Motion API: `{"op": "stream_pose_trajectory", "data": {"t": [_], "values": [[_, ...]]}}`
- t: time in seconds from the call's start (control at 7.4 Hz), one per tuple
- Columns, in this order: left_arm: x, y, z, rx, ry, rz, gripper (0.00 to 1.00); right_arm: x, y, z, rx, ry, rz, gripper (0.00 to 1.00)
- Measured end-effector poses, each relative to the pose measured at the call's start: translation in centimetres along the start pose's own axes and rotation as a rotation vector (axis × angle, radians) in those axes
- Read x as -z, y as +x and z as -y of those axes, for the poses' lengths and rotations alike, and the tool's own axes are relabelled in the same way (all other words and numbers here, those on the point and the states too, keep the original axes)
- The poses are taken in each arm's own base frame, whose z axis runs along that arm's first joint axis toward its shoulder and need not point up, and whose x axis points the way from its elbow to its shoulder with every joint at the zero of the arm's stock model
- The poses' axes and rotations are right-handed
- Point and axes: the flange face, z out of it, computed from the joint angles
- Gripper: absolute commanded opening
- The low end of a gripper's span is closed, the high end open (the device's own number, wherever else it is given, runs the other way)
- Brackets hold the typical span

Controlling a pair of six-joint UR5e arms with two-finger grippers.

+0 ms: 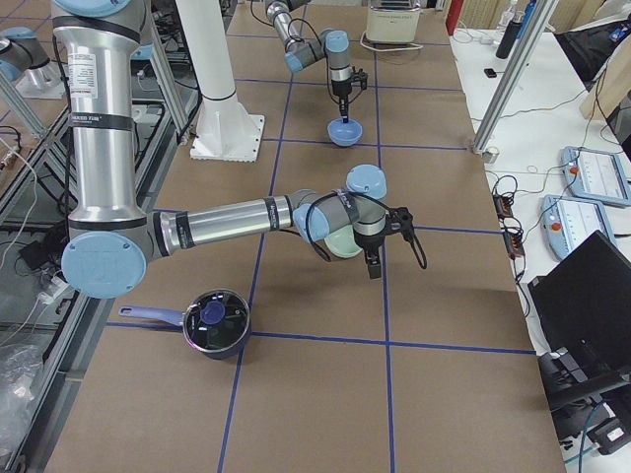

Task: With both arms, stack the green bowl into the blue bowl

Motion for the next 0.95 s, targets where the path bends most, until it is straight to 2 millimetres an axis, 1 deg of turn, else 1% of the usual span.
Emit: {"op": "stream_pose_trajectory", "data": {"t": [0.41,0.54,0.68,0.95], "values": [[-0.03,0.81,-0.66,-0.008,-0.007,-0.009,0.0,-0.09,0.08,-0.02,-0.001,-0.002,-0.001,1.0],[-0.02,1.05,-0.81,-0.01,-0.009,-0.012,0.07,-0.11,0.09,-0.02,-0.001,-0.002,-0.001,1.0],[-0.06,1.18,-0.97,-0.012,-0.011,-0.013,0.24,-0.12,0.1,-0.02,-0.002,-0.002,-0.001,1.0],[-0.18,1.17,-1.07,-0.015,-0.01,-0.011,0.74,-0.19,0.15,0.0,-0.002,-0.004,-0.001,1.0]]}}
